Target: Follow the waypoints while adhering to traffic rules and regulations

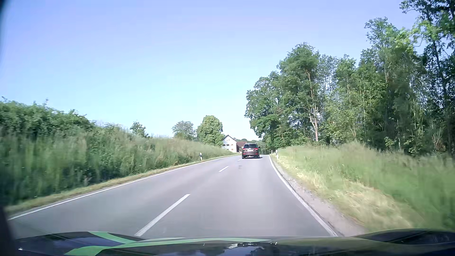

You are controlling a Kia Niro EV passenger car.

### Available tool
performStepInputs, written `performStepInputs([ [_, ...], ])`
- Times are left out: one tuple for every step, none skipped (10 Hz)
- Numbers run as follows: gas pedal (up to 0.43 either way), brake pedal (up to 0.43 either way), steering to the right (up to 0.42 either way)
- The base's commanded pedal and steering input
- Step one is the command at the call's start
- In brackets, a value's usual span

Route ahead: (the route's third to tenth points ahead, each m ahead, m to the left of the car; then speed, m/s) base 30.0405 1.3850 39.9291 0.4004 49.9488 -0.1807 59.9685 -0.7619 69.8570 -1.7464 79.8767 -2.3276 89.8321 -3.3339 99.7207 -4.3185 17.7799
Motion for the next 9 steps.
performStepInputs([
  [0.087,0.0,0.017],
  [0.047,0.0,0.016],
  [0.02,0.0,0.015],
  [0.0,0.0,0.011],
  [0.0,0.0,0.008],
  [0.0,0.0,0.006],
  [0.0,0.0,0.006],
  [0.0,0.0,0.006],
  [0.0,0.0,0.006],
])
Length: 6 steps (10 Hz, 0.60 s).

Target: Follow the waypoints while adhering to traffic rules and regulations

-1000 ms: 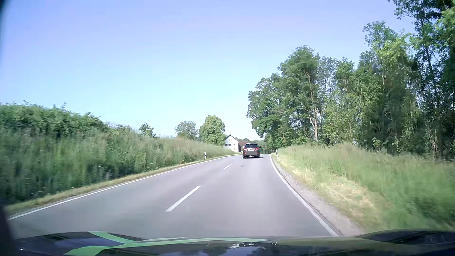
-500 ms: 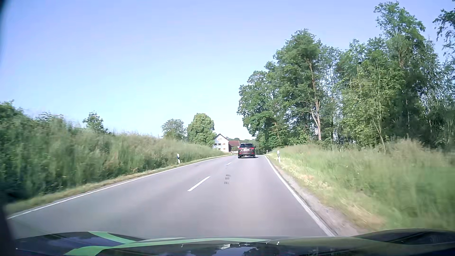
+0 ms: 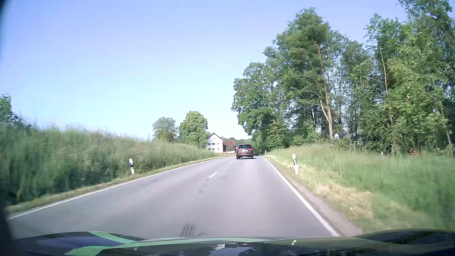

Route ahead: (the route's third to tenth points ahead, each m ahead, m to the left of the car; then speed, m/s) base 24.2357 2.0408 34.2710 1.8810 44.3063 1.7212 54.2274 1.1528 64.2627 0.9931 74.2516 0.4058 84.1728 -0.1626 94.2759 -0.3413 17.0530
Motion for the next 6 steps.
performStepInputs([
  [0.0,0.0,0.006],
  [0.0,0.0,0.006],
  [0.0,0.0,0.005],
  [0.0,0.0,0.005],
  [0.0,0.0,0.005],
  [0.0,0.0,0.005],
])
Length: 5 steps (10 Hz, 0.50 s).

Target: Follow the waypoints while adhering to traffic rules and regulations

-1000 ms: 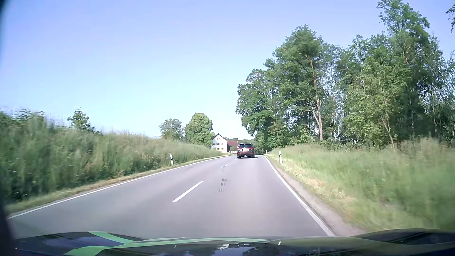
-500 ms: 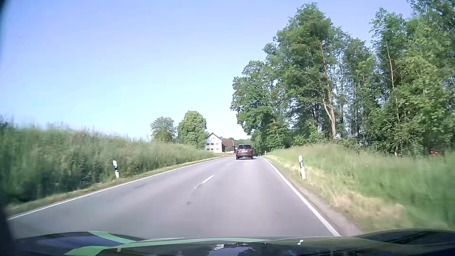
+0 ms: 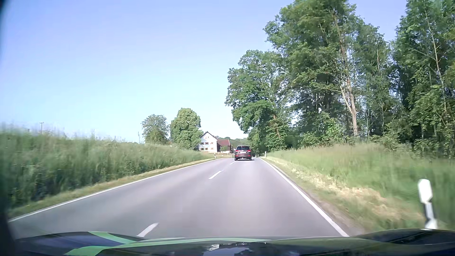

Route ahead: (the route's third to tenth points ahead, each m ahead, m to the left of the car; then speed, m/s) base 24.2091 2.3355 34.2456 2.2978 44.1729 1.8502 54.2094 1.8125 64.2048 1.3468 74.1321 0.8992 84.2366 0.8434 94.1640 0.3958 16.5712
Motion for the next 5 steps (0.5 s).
performStepInputs([
  [0.0,0.0,0.005],
  [0.0,0.0,0.005],
  [0.0,0.0,0.005],
  [0.0,0.0,0.005],
  [0.0,0.0,0.005],
])
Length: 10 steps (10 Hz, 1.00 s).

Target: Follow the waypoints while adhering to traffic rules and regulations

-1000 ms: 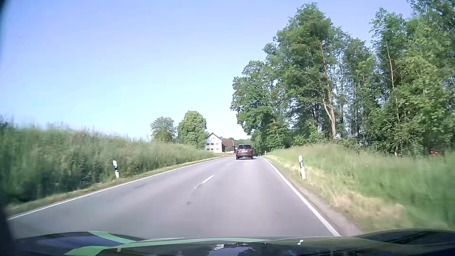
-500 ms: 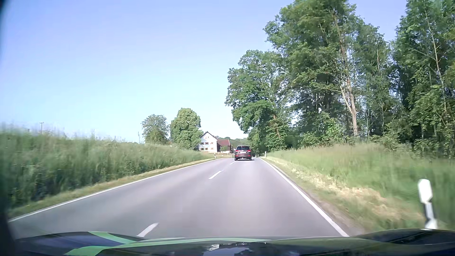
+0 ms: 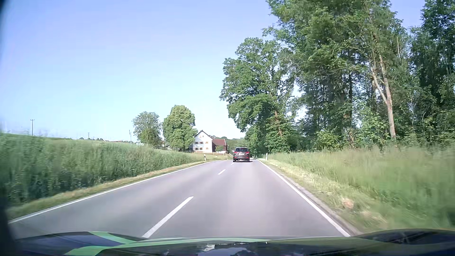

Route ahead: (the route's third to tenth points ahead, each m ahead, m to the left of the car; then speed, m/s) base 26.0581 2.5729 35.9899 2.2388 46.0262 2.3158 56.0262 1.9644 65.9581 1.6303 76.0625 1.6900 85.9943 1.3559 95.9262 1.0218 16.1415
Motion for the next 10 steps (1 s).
performStepInputs([
  [0.02,0.0,0.004],
  [0.047,0.0,0.004],
  [0.067,0.0,0.004],
  [0.098,0.0,0.004],
  [0.118,0.0,0.004],
  [0.13,0.0,0.004],
  [0.15,0.0,0.003],
  [0.157,0.0,0.003],
  [0.157,0.0,0.003],
  [0.157,0.0,0.001],
])
